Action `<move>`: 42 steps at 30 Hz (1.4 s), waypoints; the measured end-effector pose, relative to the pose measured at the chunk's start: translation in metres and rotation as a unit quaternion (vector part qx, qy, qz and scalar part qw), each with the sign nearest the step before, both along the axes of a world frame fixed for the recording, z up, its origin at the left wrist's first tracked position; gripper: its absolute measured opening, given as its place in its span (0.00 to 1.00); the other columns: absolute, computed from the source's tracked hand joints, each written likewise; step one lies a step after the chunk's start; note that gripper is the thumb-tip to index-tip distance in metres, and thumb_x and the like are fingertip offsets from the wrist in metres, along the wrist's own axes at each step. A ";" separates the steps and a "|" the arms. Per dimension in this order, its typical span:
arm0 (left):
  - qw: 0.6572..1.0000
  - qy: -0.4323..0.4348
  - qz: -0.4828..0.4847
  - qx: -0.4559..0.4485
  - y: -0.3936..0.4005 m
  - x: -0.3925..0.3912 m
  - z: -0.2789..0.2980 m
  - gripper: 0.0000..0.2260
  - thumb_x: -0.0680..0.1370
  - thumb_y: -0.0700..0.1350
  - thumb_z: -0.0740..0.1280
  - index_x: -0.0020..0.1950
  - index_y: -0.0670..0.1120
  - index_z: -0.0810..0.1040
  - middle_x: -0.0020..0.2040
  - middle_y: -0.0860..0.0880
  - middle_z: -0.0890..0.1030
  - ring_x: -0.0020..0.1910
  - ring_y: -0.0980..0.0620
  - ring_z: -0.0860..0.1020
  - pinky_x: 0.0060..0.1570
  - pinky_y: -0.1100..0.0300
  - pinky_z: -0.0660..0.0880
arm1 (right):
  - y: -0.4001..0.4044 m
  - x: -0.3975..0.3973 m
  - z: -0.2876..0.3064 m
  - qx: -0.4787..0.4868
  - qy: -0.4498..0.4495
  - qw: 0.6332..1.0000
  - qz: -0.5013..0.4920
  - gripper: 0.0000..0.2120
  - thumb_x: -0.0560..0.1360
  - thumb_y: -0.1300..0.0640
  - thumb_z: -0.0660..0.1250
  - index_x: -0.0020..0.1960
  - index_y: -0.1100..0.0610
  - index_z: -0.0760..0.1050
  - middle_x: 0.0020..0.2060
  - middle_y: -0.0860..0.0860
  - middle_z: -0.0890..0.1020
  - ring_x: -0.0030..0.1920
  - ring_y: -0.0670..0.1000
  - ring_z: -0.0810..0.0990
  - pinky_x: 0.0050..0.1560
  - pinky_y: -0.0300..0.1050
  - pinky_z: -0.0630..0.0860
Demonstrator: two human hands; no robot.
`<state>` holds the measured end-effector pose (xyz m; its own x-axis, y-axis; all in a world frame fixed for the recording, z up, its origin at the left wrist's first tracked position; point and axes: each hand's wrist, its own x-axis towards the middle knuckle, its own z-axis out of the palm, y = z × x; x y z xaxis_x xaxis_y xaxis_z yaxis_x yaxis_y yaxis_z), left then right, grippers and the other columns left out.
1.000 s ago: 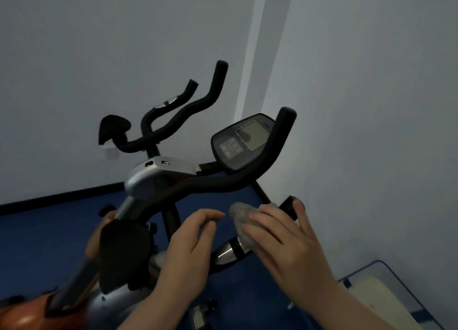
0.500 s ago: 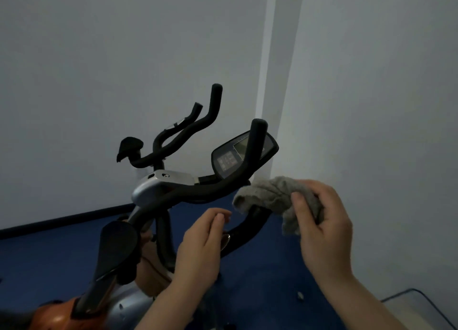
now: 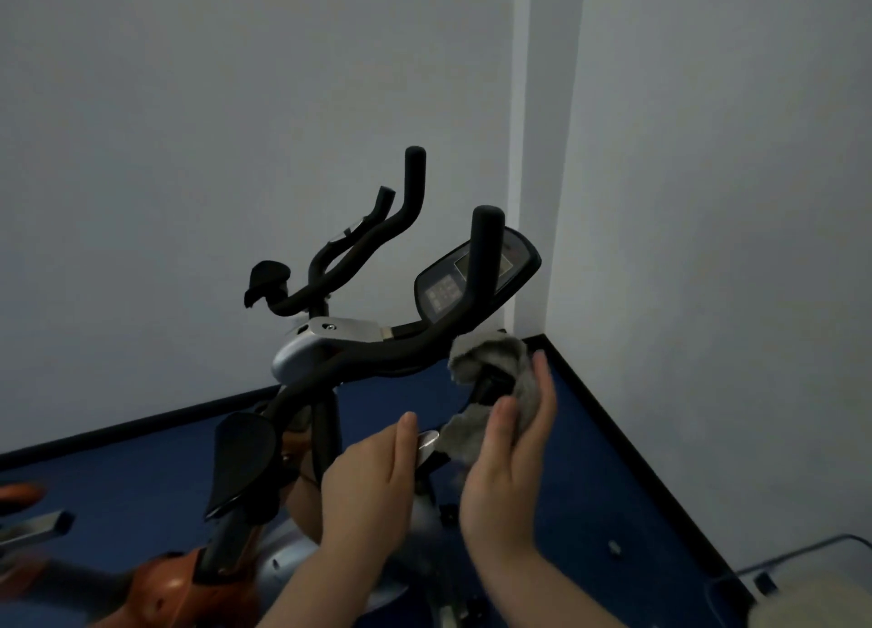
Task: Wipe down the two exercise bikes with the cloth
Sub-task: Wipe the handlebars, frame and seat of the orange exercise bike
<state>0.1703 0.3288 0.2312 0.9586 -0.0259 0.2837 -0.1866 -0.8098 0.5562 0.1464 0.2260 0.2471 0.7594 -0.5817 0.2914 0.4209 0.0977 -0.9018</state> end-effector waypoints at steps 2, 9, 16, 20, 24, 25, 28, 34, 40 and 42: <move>1.000 -0.011 0.014 0.023 -0.002 -0.001 0.000 0.28 0.76 0.63 0.39 0.31 0.52 0.70 0.26 0.52 0.73 0.26 0.57 0.72 0.27 0.60 0.66 | -0.013 0.016 0.014 0.005 -0.025 0.999 -0.026 0.17 0.80 0.44 0.53 0.68 0.35 0.64 0.64 0.30 0.72 0.66 0.37 0.71 0.62 0.33 0.72; 0.996 -0.020 0.052 0.068 -0.004 0.000 -0.006 0.28 0.79 0.59 0.41 0.34 0.52 0.75 0.28 0.53 0.75 0.27 0.55 0.74 0.30 0.57 0.70 | 0.013 0.012 -0.005 0.056 0.004 0.996 -0.065 0.15 0.80 0.44 0.52 0.65 0.33 0.65 0.61 0.33 0.74 0.63 0.38 0.74 0.61 0.38 0.75; 0.995 -0.043 0.055 0.065 -0.006 0.001 -0.008 0.32 0.79 0.59 0.38 0.34 0.50 0.77 0.27 0.52 0.74 0.26 0.53 0.74 0.28 0.54 0.72 | -0.003 0.033 0.014 0.091 -0.023 0.992 -0.081 0.15 0.81 0.44 0.49 0.55 0.39 0.74 0.47 0.36 0.79 0.51 0.40 0.79 0.48 0.31 0.74; 0.994 -0.039 0.060 0.083 -0.005 0.002 -0.008 0.27 0.82 0.57 0.43 0.32 0.52 0.73 0.25 0.54 0.70 0.25 0.54 0.72 0.26 0.58 0.67 | 0.005 0.029 0.011 0.121 0.029 0.990 -0.059 0.15 0.82 0.43 0.50 0.49 0.28 0.74 0.47 0.34 0.79 0.49 0.35 0.78 0.44 0.27 0.73; 0.994 -0.065 0.049 0.079 -0.004 0.002 -0.010 0.33 0.76 0.61 0.37 0.35 0.49 0.78 0.27 0.54 0.71 0.26 0.53 0.72 0.25 0.61 0.60 | -0.025 0.049 0.030 0.137 0.036 0.990 -0.013 0.18 0.80 0.39 0.52 0.50 0.45 0.78 0.47 0.46 0.81 0.50 0.45 0.81 0.45 0.35 0.75; 0.994 -0.064 0.049 0.079 -0.004 0.002 -0.010 0.33 0.76 0.61 0.36 0.36 0.49 0.78 0.28 0.54 0.72 0.27 0.53 0.72 0.25 0.60 0.61 | -0.023 0.046 0.027 0.121 0.035 0.992 -0.009 0.18 0.79 0.38 0.52 0.50 0.44 0.77 0.46 0.44 0.82 0.49 0.43 0.81 0.44 0.34 0.75; 0.995 -0.033 0.052 0.082 -0.003 0.001 -0.010 0.32 0.75 0.62 0.35 0.35 0.51 0.75 0.28 0.54 0.74 0.28 0.56 0.73 0.29 0.60 0.68 | -0.011 0.032 0.004 0.098 0.041 0.994 0.005 0.17 0.82 0.42 0.50 0.47 0.32 0.76 0.43 0.33 0.80 0.45 0.34 0.78 0.43 0.27 0.73; 0.986 -0.064 -0.062 -0.142 0.001 0.013 0.019 0.21 0.82 0.60 0.49 0.43 0.57 0.79 0.41 0.60 0.81 0.44 0.63 0.78 0.46 0.63 0.75 | -0.072 0.053 0.019 0.155 0.073 0.985 0.010 0.17 0.82 0.43 0.53 0.60 0.48 0.77 0.52 0.45 0.80 0.51 0.39 0.79 0.52 0.33 0.74; 0.955 -0.160 -0.103 -0.229 -0.026 0.083 0.088 0.15 0.82 0.53 0.53 0.44 0.53 0.78 0.42 0.58 0.79 0.44 0.61 0.77 0.42 0.72 0.71 | -0.099 0.100 0.082 0.008 -0.015 0.999 -0.034 0.15 0.84 0.48 0.50 0.53 0.47 0.75 0.47 0.47 0.79 0.46 0.45 0.78 0.48 0.38 0.76; 0.965 -0.114 -0.105 -0.211 -0.036 0.110 0.093 0.15 0.84 0.49 0.54 0.45 0.50 0.78 0.41 0.55 0.80 0.43 0.60 0.77 0.44 0.65 0.74 | -0.089 0.116 0.096 -0.070 -0.032 0.997 0.013 0.15 0.84 0.48 0.50 0.59 0.48 0.74 0.53 0.48 0.79 0.54 0.46 0.78 0.56 0.41 0.75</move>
<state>0.2800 0.2923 0.3237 0.8557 -0.0493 0.5151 -0.4792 -0.4510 0.7529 0.2628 0.1373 0.3434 0.7505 -0.5130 0.4167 0.4772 -0.0155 -0.8786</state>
